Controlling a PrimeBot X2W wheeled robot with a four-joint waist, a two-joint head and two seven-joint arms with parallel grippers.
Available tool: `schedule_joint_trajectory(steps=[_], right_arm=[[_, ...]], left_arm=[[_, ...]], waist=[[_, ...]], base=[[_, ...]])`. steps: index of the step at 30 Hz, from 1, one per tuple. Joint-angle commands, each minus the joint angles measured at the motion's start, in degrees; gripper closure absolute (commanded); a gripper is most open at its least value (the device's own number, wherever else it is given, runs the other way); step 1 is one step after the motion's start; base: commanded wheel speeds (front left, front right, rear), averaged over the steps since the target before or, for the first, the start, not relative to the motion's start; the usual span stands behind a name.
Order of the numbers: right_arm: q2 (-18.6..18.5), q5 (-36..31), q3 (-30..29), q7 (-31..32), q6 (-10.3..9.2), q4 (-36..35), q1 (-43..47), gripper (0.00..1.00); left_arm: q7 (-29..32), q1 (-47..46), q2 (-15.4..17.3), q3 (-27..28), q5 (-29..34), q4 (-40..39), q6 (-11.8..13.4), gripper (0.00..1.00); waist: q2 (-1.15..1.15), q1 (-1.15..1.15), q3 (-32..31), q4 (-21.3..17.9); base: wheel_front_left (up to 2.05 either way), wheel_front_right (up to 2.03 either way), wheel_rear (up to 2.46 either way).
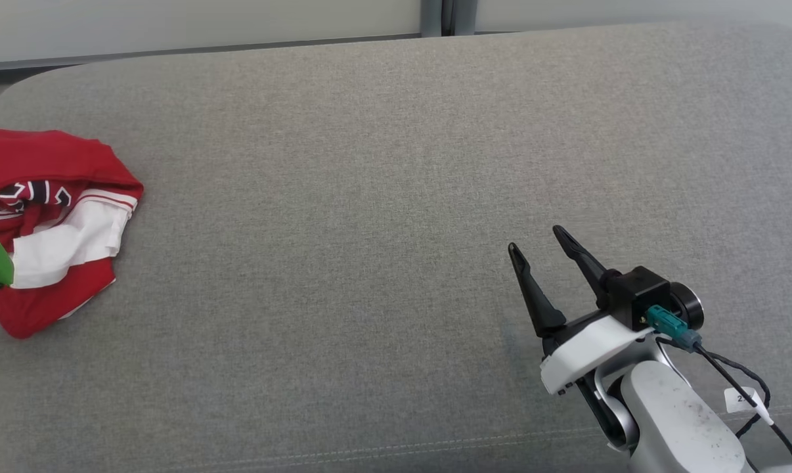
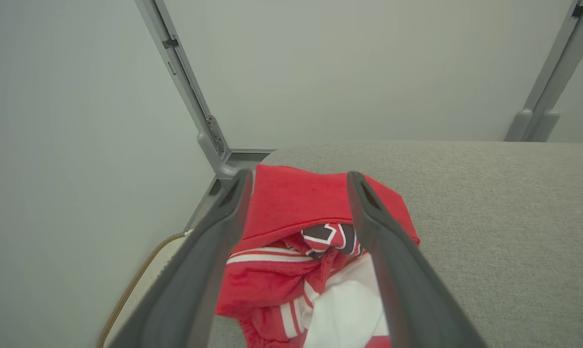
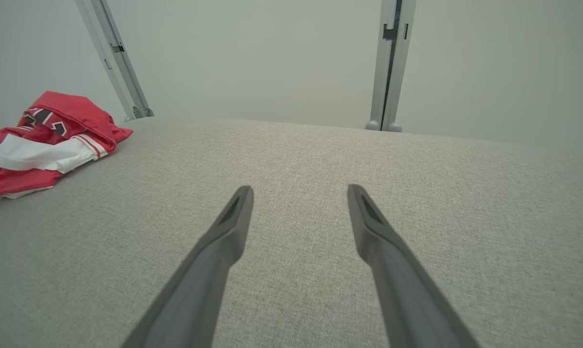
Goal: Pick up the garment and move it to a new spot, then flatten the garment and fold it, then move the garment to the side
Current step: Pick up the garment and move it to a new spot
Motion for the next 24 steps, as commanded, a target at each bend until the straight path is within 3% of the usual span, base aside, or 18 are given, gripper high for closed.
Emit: schedule_joint_trajectory(steps=[1, 12, 24], right_arm=[[-0.4, 0.4, 0.1, -0.3, 0.0, 0.0, -0.7, 0.0], [-1.1, 0.4, 0.7, -0.3, 0.0, -0.2, -2.2, 0.0], [-1.8, -0.1, 0.1, -0.3, 0.0, -1.1, -3.6, 0.0]], left_arm=[[0.3, -1.3, 0.4, -0.1, -0.4, 0.7, -0.4, 0.0], [7.3, -7.1, 2.6, -3.2, -2.3, 11.1, -1.9, 0.0], [10.0, -10.2, 3.3, -5.8, -3.7, 18.6, -2.1, 0.0]], waist=[[0.0, 0.0, 0.7, -0.9], [0.0, 0.0, 3.5, -3.7], [0.0, 0.0, 6.9, -6.1]], base=[[0.0, 0.0, 0.0], [0.0, 0.0, 0.0], [0.0, 0.0, 0.0]])
